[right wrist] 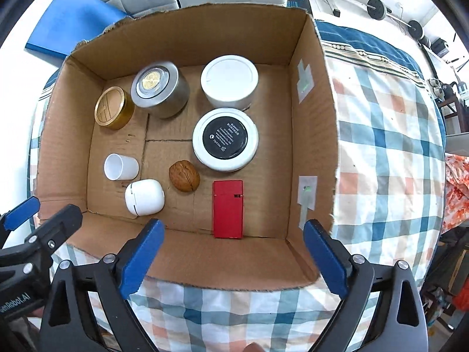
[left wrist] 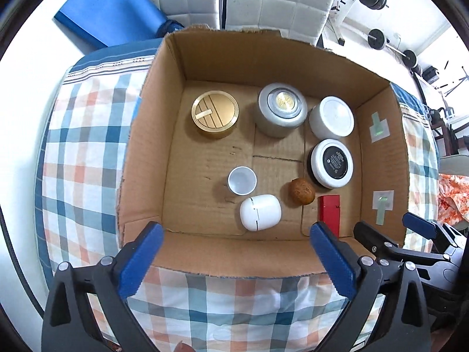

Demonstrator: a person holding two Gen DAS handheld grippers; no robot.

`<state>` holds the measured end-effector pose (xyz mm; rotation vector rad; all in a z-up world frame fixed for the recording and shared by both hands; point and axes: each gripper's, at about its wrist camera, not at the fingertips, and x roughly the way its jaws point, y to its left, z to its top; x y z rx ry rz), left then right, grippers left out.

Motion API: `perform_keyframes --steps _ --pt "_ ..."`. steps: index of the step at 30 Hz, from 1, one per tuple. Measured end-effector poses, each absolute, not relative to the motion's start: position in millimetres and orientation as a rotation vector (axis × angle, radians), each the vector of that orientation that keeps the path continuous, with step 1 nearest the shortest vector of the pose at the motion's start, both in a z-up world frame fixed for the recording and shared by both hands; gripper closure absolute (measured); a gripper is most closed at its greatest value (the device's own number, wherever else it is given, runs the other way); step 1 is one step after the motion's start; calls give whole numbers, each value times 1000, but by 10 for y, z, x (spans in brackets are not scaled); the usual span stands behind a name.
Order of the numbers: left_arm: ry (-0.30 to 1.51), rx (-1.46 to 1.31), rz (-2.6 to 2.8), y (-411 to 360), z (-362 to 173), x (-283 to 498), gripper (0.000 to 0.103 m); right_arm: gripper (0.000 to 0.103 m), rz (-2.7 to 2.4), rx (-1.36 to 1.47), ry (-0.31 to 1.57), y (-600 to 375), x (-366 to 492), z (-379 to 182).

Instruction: Organize rigid objects

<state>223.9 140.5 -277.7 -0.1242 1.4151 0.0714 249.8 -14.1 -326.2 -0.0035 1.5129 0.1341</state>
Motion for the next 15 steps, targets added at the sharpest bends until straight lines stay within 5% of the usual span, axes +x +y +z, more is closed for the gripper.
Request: perform_keyframes --steps 15 --pt "1122 -71 91 1255 -1401 1618 0 3 165 56 1269 -494 1845 -1806"
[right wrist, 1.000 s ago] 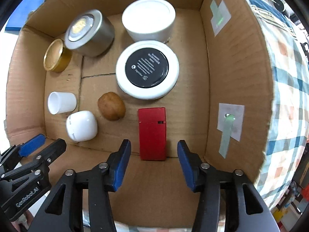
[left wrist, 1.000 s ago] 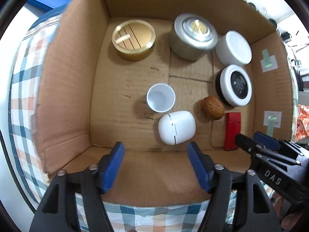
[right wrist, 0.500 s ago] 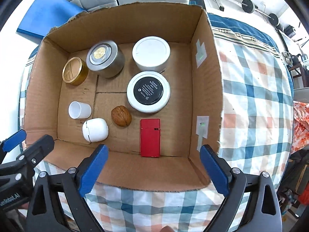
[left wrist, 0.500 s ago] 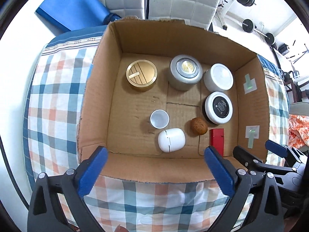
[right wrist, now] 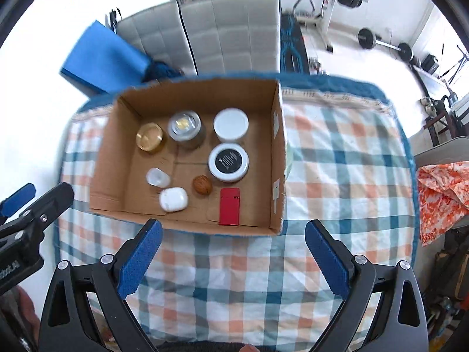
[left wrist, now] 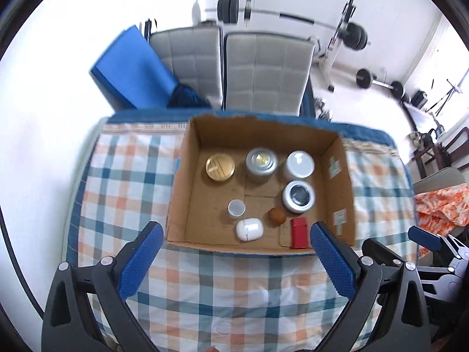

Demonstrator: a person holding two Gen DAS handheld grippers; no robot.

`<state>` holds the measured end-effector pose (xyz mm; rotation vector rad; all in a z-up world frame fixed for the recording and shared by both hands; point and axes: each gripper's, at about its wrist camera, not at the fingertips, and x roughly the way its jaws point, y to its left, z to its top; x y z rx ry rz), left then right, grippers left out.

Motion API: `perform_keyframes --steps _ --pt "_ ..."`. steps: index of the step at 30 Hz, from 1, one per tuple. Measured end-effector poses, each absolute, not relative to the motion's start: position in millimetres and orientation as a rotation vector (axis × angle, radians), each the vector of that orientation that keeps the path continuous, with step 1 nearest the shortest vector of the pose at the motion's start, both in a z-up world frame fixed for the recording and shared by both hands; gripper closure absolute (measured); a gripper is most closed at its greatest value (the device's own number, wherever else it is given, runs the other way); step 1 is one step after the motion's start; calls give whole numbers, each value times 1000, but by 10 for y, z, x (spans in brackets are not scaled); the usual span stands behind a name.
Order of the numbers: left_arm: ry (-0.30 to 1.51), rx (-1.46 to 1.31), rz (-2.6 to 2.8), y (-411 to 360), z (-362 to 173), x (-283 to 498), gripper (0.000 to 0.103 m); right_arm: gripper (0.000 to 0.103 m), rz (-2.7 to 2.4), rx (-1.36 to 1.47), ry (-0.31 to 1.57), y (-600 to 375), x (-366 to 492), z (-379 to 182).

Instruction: Organize rigid objects

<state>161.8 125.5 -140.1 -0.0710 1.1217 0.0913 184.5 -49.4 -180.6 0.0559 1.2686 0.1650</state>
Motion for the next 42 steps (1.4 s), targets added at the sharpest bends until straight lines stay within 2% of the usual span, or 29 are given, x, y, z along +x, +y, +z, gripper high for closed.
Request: perform_keyframes --steps 8,16,26,42 --pt "1037 -76 61 1133 -775 1161 0 3 200 97 1127 -701 1280 -941" --pt "964 -59 51 1040 -381 866 0 3 215 77 1065 -780 880 -493" --pt "941 -56 79 1041 -379 759 0 3 109 66 994 -933 796 -326" --pt "943 -48 102 1085 -421 778 0 3 71 38 970 -871 831 -354"
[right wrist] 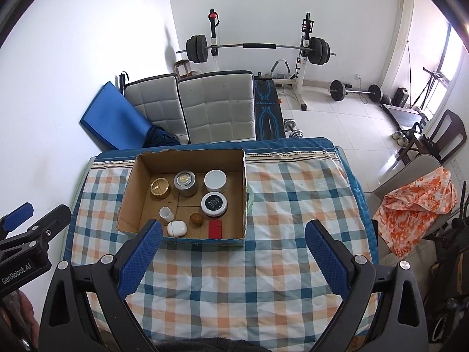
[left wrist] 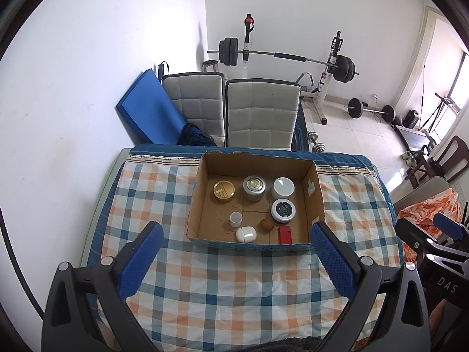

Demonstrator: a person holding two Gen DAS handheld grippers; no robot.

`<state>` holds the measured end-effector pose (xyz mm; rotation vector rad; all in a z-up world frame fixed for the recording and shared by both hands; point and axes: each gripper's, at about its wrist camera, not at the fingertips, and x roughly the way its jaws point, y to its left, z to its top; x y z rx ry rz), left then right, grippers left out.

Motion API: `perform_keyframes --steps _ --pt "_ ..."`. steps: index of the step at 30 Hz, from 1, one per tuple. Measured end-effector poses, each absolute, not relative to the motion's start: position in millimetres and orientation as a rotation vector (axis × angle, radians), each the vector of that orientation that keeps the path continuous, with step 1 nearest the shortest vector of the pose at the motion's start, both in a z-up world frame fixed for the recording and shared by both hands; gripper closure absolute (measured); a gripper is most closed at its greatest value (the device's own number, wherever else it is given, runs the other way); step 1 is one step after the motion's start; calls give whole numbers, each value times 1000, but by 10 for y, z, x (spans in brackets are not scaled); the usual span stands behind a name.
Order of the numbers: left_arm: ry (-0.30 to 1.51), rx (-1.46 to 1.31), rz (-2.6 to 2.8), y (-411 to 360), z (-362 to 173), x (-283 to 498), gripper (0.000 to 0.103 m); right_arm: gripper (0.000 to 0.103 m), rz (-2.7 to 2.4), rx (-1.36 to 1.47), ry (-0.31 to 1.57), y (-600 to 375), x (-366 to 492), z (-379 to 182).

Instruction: Organize rigid objects

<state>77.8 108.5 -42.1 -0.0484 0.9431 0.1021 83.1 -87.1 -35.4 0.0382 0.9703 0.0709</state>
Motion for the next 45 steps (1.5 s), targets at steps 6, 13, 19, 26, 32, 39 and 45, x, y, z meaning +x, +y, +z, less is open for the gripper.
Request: perform_keyframes --steps 6,13,19,26,32,39,45 --pt "933 -48 106 1097 -418 782 0 3 50 18 944 -805 812 -380" --pt "934 -50 98 1122 -417 790 0 3 38 1 936 -792 769 -382" --pt "938 -51 94 1100 -438 749 0 3 33 9 935 -839 739 -362" --pt "944 -56 96 1097 -464 693 0 3 43 2 956 -831 697 -410" --pt "950 -51 95 1096 -479 697 0 3 50 -4 966 -813 661 -451" --pt "962 -51 98 1068 -521 632 0 3 63 -9 975 -785 631 -498" --pt "963 -50 99 1066 -527 630 0 3 72 -11 980 -772 629 -511"
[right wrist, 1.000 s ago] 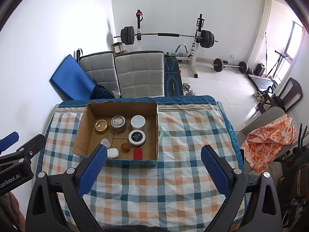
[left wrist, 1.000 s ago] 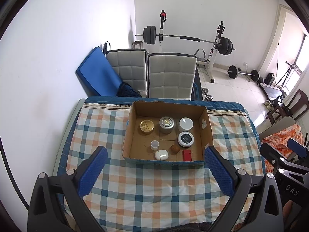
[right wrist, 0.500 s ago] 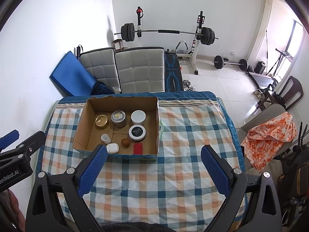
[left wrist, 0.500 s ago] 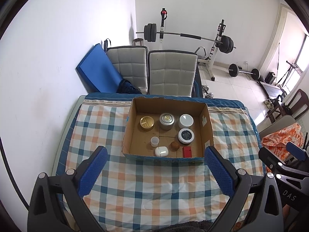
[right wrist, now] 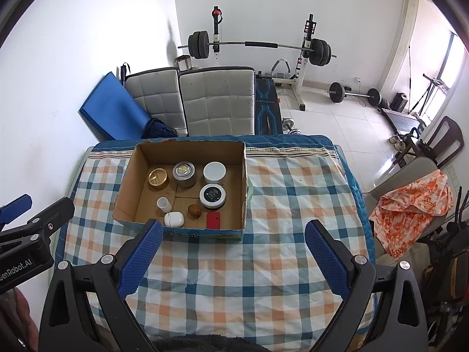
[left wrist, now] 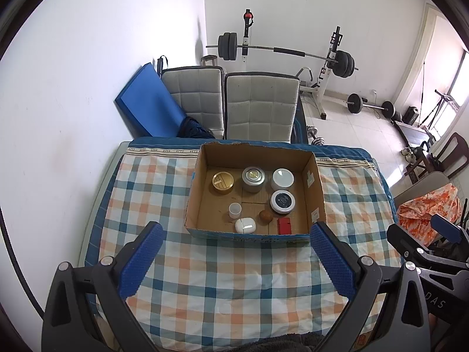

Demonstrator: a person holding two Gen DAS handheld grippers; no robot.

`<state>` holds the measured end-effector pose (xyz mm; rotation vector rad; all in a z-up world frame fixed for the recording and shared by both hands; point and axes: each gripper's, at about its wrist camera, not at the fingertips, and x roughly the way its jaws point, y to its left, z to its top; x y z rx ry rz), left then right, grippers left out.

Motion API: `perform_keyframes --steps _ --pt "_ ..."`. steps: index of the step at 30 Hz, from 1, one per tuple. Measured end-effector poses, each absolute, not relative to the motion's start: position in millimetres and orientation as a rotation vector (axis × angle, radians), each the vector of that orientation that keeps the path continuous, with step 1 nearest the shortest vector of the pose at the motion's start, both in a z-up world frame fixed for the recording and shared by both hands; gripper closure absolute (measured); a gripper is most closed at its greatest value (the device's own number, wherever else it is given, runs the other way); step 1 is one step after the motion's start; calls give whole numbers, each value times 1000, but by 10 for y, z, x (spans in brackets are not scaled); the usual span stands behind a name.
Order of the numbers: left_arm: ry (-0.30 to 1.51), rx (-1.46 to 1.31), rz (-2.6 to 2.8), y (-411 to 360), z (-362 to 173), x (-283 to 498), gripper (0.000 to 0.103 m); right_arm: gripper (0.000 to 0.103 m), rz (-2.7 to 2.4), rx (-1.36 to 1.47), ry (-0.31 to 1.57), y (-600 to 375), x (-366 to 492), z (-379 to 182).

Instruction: Organize rigid objects

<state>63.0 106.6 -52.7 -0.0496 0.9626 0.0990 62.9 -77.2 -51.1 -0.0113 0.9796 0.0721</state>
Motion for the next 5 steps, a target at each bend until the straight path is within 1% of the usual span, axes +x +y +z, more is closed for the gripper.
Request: perform_keyframes --steps 5 --pt "954 -50 108 1068 -507 627 0 3 71 -13 979 -769 631 -512"
